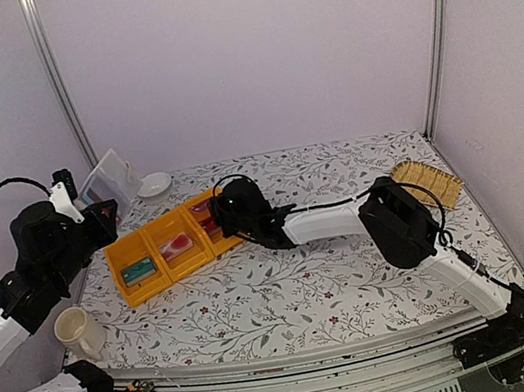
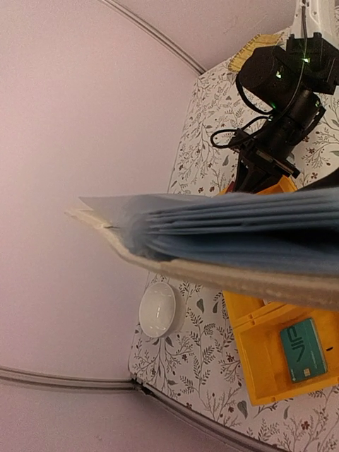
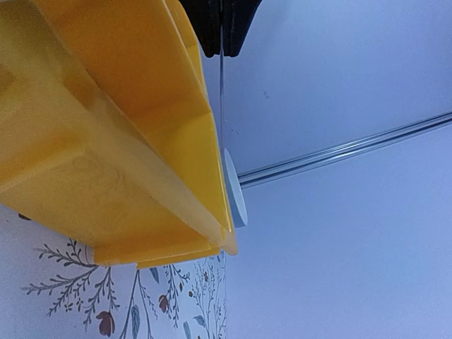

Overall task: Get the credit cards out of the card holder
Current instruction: Place the credit card in the card box.

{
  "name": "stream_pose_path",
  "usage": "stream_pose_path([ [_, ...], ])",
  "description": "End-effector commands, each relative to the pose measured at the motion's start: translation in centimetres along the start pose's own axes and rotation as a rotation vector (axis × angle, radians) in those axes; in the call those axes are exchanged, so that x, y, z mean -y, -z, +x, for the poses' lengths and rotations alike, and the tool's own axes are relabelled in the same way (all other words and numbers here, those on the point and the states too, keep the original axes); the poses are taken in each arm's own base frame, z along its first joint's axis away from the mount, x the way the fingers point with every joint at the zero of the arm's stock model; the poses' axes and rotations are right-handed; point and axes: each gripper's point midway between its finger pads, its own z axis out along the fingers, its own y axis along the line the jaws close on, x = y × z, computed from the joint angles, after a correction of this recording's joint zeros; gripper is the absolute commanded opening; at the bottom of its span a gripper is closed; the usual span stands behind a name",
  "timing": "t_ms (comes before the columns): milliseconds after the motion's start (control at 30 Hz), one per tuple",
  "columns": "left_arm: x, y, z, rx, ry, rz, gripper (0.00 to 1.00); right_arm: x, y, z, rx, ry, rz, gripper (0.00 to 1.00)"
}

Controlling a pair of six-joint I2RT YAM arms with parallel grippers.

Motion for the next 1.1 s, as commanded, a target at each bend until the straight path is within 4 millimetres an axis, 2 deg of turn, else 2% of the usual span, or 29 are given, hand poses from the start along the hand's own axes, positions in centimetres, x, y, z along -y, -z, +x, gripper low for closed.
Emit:
stream_pose_path([
  [0,-0.1,0.3,-1.1,0.049,-0.016,-0.001,0.0,1.7,-1.0,-0.6,0.046,0.01,0.011,0.02],
  [433,-0.4,0.2,-0.5,0.042,-0.031,-0.004,0.0,3.1,-1.4,-1.4,0.096,0.039,0.018,0.02],
  [633,-0.5,0.2,-0.4,0.041,-0.032,-0.01,0.0,2.7,-1.7,-1.9,0.132,0.065,-0.008,0.02],
  [900,-0.6,0.1,-0.2,0.039,-0.036,-0.013,0.0,3.0,-2.2,-1.8,0.128,0.066,-0.014,0.03],
  [1067,-0.7,0.1,-0.2,0.037,-0.037,-0.014,0.0,3.6,-2.4,-2.0,0.132,0.062,-0.009,0.07],
])
